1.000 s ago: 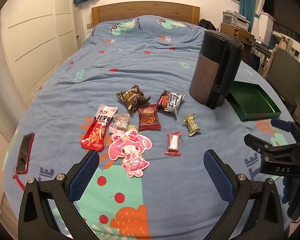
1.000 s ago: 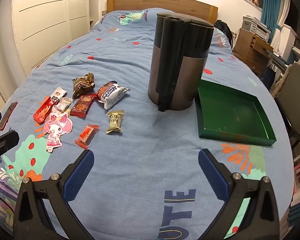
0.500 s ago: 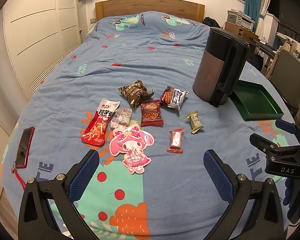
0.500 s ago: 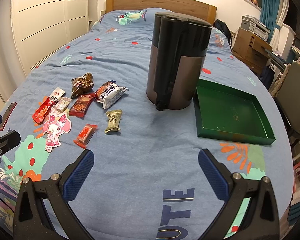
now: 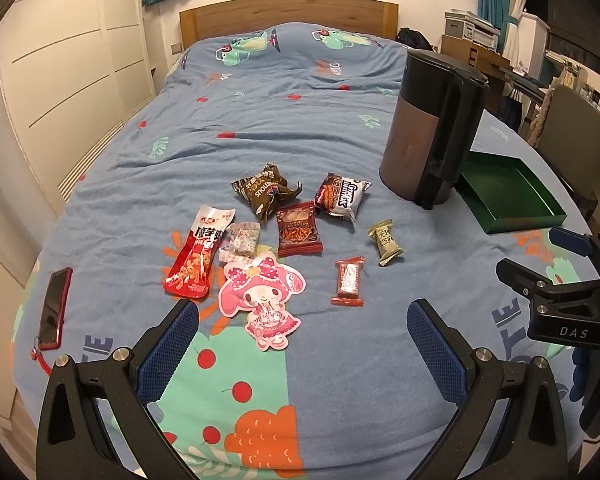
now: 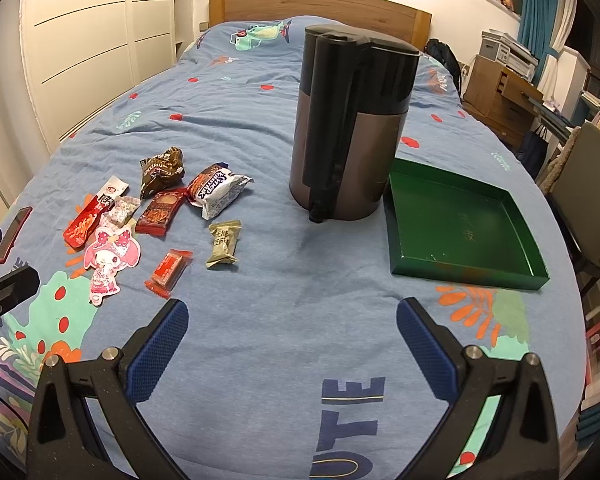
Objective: Organize snacks
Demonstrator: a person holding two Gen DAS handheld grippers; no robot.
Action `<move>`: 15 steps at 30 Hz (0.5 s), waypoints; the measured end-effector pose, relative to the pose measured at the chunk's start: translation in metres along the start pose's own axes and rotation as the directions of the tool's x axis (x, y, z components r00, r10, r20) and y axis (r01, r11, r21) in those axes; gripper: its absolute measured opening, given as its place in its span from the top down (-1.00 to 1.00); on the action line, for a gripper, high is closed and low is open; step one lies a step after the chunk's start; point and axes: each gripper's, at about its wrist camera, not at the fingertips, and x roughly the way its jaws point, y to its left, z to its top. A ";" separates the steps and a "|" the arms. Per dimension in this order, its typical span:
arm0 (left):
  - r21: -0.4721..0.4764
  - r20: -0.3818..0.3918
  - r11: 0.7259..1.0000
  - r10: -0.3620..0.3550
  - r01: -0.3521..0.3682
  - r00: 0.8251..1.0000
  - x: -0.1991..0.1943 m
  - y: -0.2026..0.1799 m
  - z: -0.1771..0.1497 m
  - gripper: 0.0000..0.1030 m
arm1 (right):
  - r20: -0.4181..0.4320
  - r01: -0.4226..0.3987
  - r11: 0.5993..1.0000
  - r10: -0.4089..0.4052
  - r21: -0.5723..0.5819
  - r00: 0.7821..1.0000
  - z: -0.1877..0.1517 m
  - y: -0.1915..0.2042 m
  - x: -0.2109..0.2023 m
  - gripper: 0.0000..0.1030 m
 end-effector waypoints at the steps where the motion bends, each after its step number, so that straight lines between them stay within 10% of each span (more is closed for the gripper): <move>1: 0.005 0.001 1.000 0.001 -0.001 1.000 -0.001 0.000 0.000 -0.98 | 0.001 0.000 1.000 0.000 0.002 1.000 0.000 -0.001 0.000 -1.00; 15: 0.014 0.008 1.000 0.005 -0.005 1.000 -0.004 -0.006 0.003 -0.98 | 0.000 0.006 1.000 -0.006 0.003 1.000 0.001 -0.002 -0.002 -1.00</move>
